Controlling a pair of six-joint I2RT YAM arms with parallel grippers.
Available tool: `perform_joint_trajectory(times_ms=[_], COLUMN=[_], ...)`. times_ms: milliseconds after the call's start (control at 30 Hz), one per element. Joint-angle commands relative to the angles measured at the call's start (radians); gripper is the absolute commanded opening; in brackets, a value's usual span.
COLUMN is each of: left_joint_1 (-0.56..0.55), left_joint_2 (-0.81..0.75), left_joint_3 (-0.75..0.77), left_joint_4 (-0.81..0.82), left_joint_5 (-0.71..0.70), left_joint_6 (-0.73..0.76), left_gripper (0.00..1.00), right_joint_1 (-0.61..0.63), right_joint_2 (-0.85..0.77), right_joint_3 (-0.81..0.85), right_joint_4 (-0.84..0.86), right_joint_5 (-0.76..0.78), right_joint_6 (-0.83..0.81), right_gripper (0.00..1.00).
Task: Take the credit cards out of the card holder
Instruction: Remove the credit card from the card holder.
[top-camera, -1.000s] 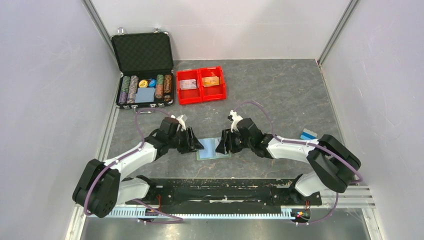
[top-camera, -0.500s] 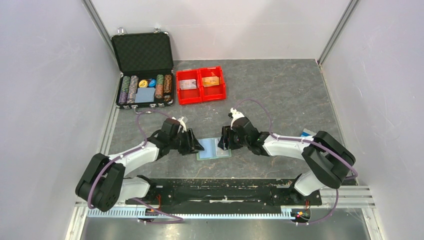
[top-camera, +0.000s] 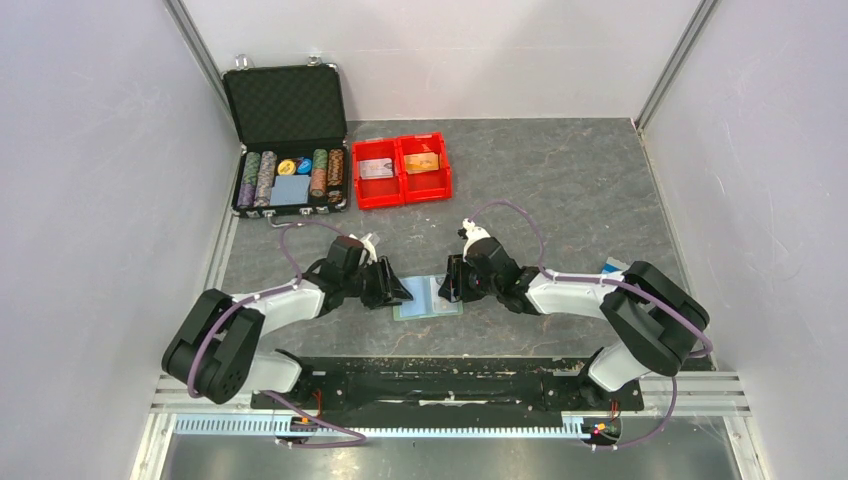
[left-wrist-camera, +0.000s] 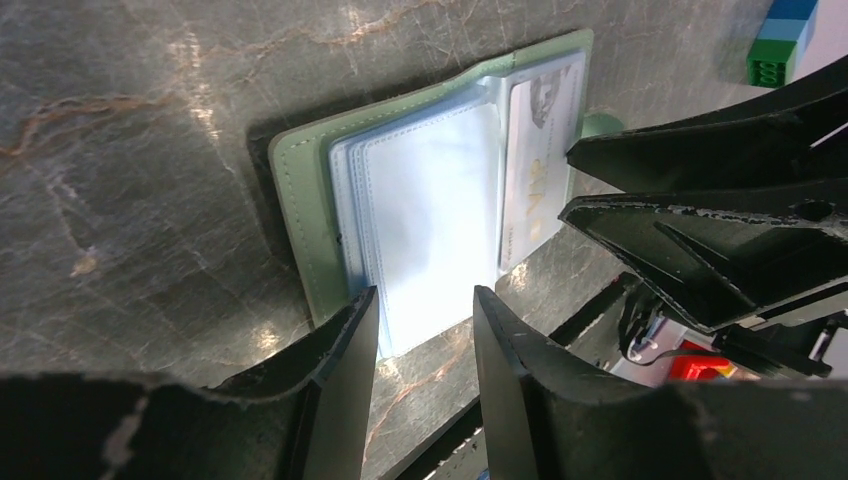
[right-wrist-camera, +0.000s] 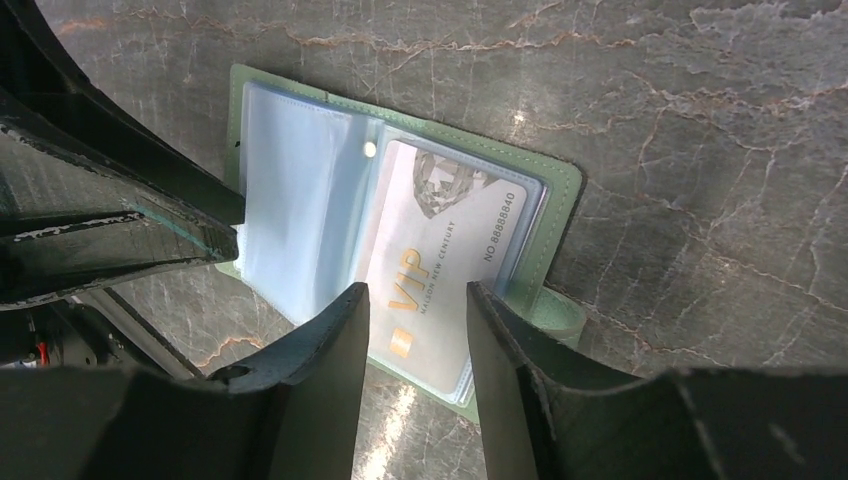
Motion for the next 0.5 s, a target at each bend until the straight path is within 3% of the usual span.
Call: perform_joint_trajectory(times_ms=[0, 233, 467], left_joint_1=[0.003, -0.004, -0.004], left_joint_2=[0.021, 0.035, -0.013], left_joint_3=[-0.014, -0.022, -0.005], left_joint_4=[0.108, 0.179, 0.135], left_joint_5=[0.052, 0.062, 0.039], left_joint_6=[-0.06, -0.088, -0.088], left_gripper=[0.46, 0.46, 0.49], right_joint_1=[0.002, 0.002, 0.003], right_joint_2=[0.01, 0.006, -0.017], right_joint_3=[-0.028, -0.039, -0.039], right_joint_4=[0.037, 0.047, 0.047], right_joint_5=[-0.019, -0.025, -0.032], right_joint_6=[0.017, 0.024, 0.03], right_gripper=[0.43, 0.42, 0.42])
